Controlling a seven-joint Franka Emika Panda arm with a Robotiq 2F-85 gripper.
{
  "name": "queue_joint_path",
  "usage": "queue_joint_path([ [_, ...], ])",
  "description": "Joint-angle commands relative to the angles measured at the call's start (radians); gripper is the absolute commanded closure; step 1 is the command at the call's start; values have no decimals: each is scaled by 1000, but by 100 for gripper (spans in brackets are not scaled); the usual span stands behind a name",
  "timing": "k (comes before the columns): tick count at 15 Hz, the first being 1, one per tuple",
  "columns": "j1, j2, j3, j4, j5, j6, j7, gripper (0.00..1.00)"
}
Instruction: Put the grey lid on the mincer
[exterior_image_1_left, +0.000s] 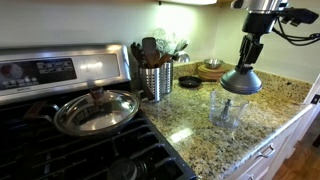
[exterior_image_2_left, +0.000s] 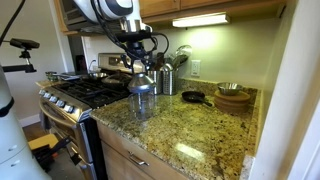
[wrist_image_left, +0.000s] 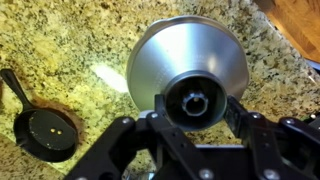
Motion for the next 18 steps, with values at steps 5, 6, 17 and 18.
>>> queue_joint_path([
  [5,12,80,-16,29,96,42,-109,65],
  [6,10,90,-16,35,106,43,-119,65],
  [17,-8,167,-14,56,209,101,-221,65],
  [18,-11,160,-13,51,207,104,-221,65],
])
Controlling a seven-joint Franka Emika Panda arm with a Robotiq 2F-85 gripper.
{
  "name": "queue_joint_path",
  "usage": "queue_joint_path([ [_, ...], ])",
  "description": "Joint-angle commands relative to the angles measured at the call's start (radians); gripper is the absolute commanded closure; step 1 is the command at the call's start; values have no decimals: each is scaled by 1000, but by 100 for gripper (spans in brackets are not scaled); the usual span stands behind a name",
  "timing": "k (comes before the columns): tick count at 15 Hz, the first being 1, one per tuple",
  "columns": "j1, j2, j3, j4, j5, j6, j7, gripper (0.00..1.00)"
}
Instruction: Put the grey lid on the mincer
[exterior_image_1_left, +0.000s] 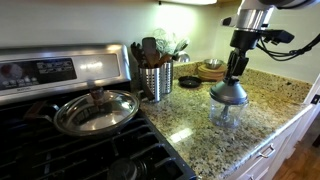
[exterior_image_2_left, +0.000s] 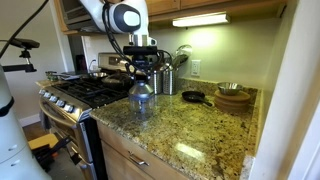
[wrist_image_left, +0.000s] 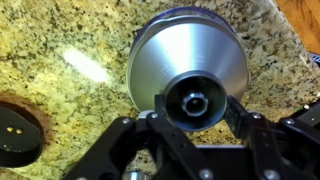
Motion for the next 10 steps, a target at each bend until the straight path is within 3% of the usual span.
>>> queue_joint_path([
  [1,-13,-5,-3,6,23,15,-42,65],
  [10,-31,-38,-7,-24,-6,19,-26,65],
])
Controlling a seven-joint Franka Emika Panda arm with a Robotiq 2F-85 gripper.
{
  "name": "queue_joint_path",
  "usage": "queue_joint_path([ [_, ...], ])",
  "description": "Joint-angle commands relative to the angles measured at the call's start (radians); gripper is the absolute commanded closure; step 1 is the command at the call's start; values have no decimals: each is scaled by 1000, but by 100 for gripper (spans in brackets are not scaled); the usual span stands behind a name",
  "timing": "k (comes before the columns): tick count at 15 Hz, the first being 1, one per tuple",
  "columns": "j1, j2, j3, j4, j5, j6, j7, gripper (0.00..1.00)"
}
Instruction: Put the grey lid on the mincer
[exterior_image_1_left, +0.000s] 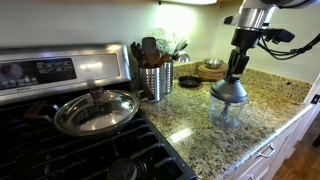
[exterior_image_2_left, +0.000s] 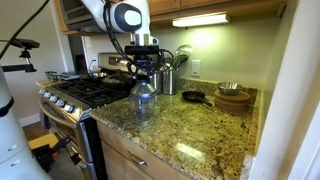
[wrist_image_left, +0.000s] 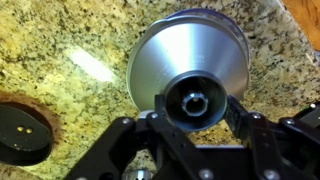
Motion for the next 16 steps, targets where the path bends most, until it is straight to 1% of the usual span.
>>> queue_joint_path([
  [1,-17,-33,-6,-26,-7,11,-20,65],
  [5,-25,-16,-14,-22,12,9,-27,65],
  [9,-24,-28,-11,-28,8,9,-28,65],
  [16,-18,-69,8,-59,-35,12,-25,65],
])
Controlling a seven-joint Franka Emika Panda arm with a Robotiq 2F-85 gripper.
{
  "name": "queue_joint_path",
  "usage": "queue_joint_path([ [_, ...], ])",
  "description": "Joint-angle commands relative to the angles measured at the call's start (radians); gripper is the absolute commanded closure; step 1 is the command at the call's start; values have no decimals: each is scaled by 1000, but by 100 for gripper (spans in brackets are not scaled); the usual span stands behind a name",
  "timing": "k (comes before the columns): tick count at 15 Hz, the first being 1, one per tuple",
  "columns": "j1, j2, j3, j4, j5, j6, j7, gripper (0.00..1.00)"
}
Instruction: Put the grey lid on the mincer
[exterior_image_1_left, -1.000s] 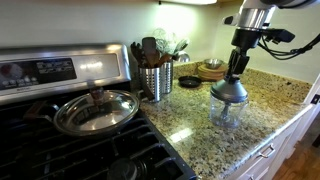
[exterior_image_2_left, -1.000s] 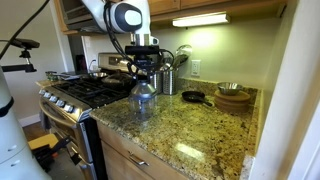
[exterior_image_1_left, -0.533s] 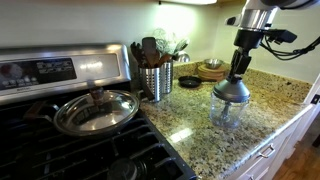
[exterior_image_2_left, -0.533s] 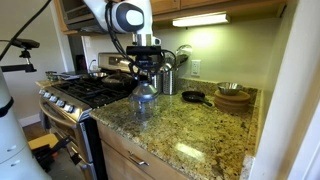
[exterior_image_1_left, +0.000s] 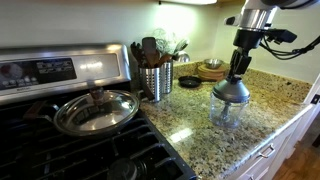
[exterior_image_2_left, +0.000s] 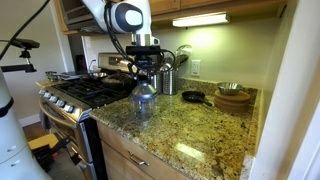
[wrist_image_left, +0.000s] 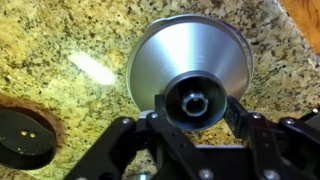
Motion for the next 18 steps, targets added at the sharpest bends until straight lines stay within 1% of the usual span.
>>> queue_joint_path([
  [1,2,-72,9,-56,-32,14,-14,65],
  [5,7,-99,15,-80,-61,10,-11,65],
  [7,12,-100,15,-86,-58,29,-23,65],
  [10,14,-69,13,-63,-49,19,-18,65],
  [15,20,-57,12,-54,-42,36,-27,65],
  [18,22,-51,14,-46,-43,24,-24,65],
])
